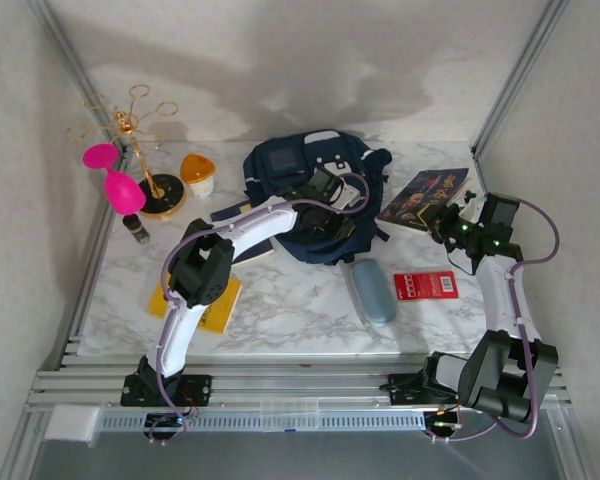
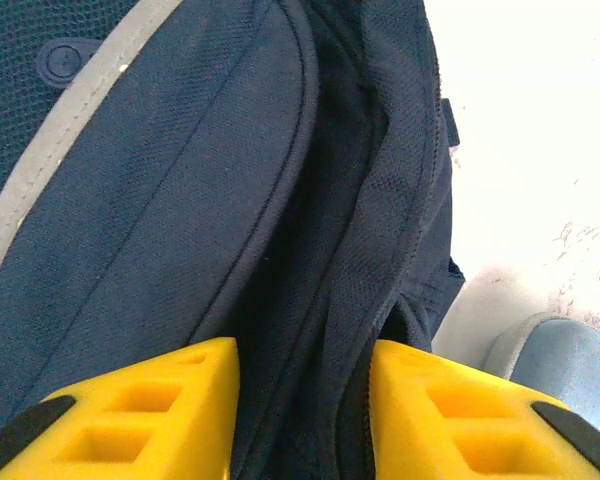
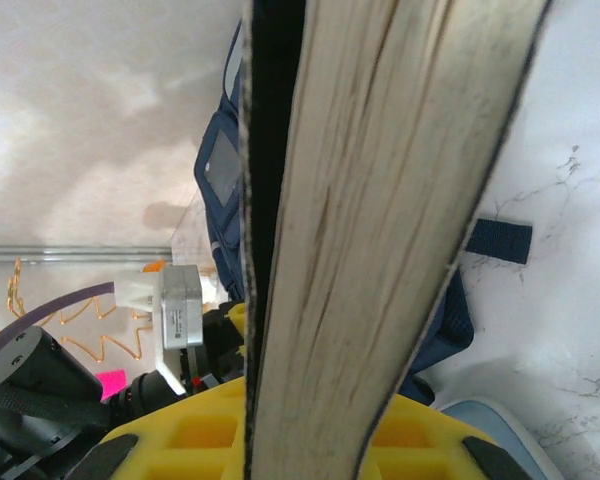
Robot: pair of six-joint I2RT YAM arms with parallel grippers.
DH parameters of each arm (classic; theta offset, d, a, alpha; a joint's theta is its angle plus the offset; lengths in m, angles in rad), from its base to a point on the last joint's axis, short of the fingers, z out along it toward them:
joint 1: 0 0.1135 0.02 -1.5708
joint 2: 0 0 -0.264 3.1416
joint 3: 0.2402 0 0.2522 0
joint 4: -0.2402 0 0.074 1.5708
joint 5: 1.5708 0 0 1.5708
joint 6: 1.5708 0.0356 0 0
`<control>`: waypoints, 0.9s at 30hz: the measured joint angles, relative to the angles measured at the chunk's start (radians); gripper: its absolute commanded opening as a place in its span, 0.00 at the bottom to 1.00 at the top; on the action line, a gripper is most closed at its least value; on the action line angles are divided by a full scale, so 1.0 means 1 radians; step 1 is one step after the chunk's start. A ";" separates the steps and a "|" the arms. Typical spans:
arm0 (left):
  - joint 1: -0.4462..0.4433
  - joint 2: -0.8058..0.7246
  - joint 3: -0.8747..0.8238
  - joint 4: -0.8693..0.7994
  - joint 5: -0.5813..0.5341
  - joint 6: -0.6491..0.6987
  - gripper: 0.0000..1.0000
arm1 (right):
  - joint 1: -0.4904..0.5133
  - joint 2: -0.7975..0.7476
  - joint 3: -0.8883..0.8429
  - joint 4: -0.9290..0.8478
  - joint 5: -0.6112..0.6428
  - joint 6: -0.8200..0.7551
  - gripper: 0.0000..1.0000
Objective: Pack the student bag
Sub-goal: Open the student bag at the center of the table.
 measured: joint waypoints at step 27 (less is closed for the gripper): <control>0.020 0.014 0.060 -0.051 0.063 -0.002 0.00 | 0.000 0.000 -0.020 -0.022 -0.039 -0.039 0.00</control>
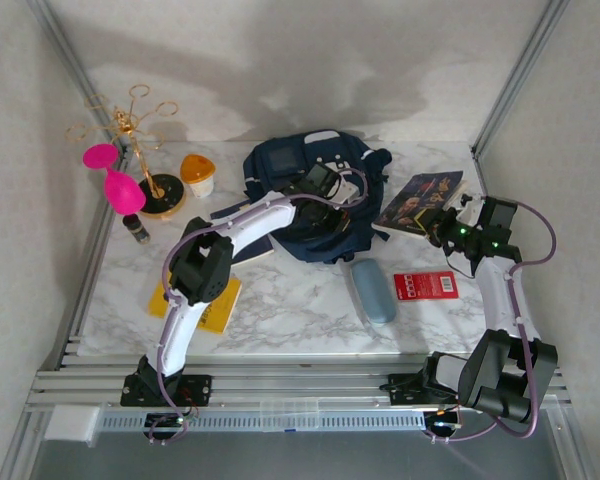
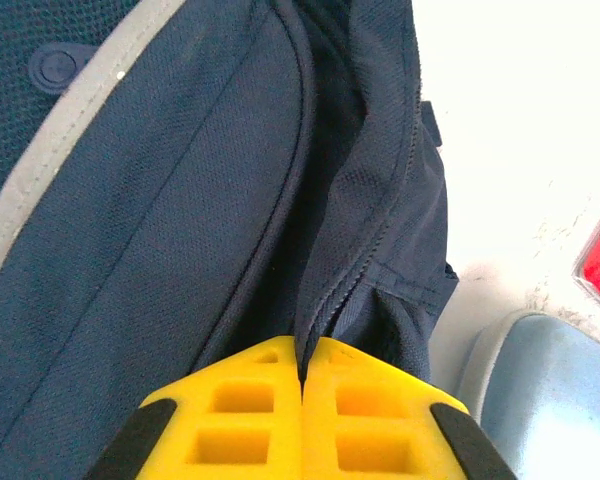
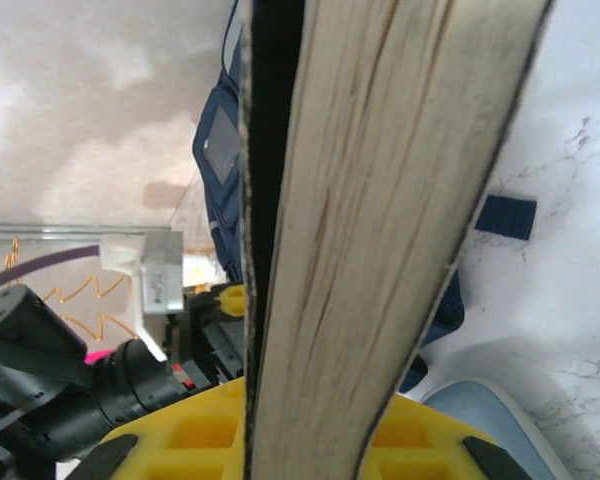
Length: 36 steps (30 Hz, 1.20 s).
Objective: Pack the student bag
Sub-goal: Open the student bag at the center of the table.
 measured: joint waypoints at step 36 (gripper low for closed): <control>0.032 0.024 0.028 -0.023 0.095 -0.019 0.17 | 0.010 0.019 -0.041 -0.008 -0.039 -0.040 0.00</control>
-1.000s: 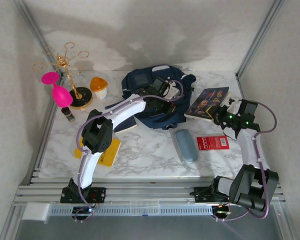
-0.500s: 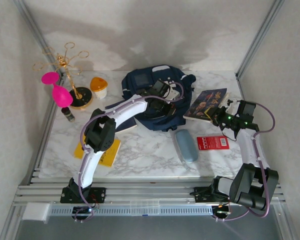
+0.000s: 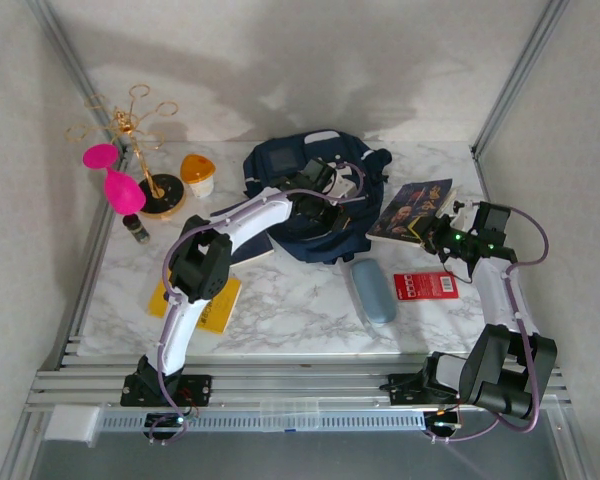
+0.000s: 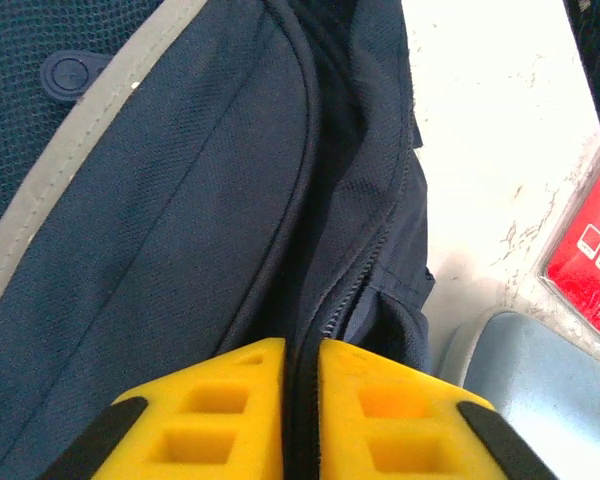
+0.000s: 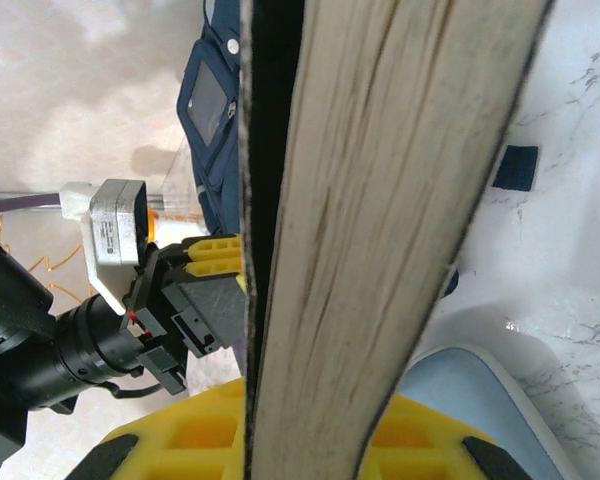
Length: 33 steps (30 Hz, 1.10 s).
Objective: Pack the student bag
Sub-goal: Open the student bag at the center of the table.
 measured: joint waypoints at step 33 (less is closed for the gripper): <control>0.005 -0.331 -0.039 0.161 -0.274 0.045 0.00 | 0.262 -0.006 0.021 -0.036 -0.031 0.014 0.00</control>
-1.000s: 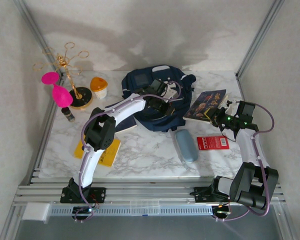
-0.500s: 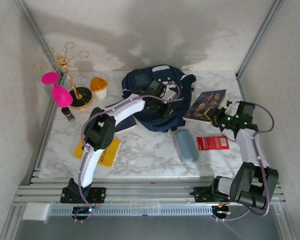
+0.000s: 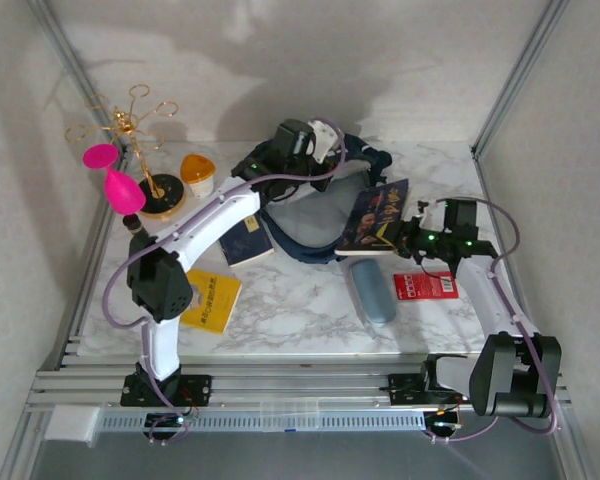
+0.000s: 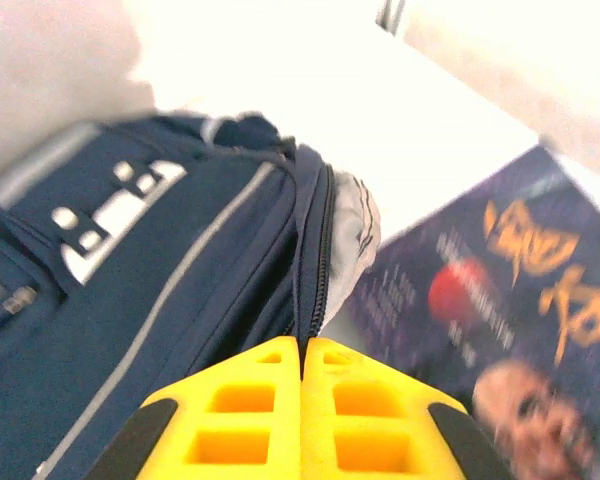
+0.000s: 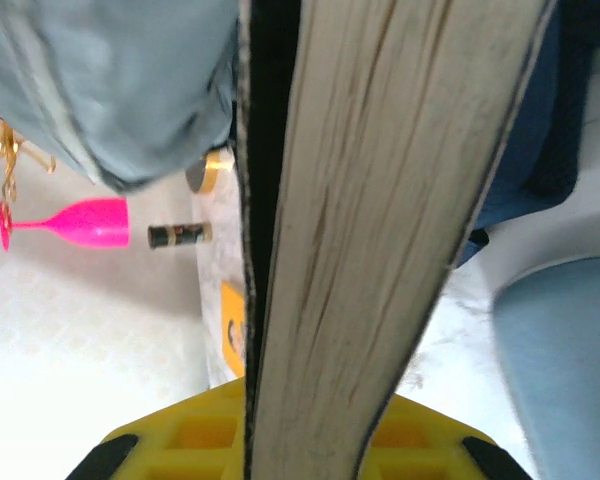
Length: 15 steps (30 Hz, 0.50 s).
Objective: Pack the student bag
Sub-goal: Open the student bag at the center of the table, then place the book in the student bag.
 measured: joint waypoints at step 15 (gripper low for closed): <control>-0.041 -0.040 -0.142 0.175 -0.104 -0.017 0.00 | 0.257 0.595 0.277 0.337 0.024 0.082 0.04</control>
